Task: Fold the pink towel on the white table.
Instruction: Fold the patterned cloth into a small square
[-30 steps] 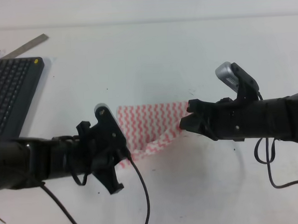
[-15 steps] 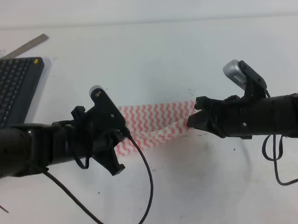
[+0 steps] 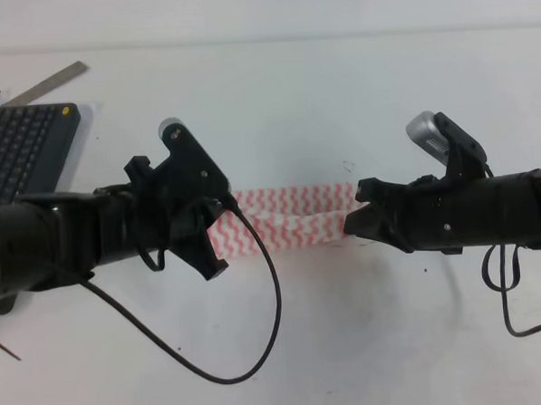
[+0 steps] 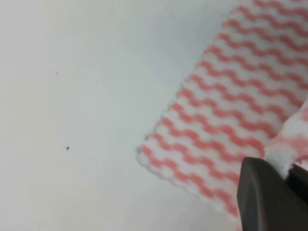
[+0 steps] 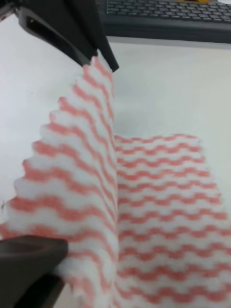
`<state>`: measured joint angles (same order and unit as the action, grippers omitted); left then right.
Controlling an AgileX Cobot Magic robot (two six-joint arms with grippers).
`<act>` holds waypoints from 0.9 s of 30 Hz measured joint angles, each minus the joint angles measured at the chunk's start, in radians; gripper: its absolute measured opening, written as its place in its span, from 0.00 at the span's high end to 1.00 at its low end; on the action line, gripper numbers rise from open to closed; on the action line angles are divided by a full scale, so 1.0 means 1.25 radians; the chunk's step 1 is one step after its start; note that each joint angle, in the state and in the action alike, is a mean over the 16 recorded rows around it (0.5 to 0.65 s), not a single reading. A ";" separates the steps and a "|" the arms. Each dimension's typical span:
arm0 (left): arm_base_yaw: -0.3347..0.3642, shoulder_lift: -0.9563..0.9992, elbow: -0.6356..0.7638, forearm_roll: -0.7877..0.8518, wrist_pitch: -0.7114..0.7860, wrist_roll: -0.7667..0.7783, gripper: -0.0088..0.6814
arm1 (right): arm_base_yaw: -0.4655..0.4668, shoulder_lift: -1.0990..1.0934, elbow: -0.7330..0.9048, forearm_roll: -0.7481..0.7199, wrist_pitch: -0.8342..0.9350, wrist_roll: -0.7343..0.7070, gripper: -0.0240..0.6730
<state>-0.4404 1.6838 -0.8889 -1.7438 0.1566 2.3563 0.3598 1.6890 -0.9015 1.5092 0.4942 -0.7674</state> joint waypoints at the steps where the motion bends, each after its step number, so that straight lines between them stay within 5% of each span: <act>1: 0.000 0.002 -0.004 0.000 -0.001 0.000 0.99 | 0.000 0.000 0.000 -0.002 -0.002 0.002 0.98; 27: 0.000 0.076 -0.073 0.000 -0.023 0.002 0.99 | 0.000 0.007 0.000 0.026 -0.078 0.003 0.99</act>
<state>-0.4404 1.7789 -0.9799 -1.7440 0.1279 2.3590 0.3599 1.6977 -0.9019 1.5415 0.3964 -0.7642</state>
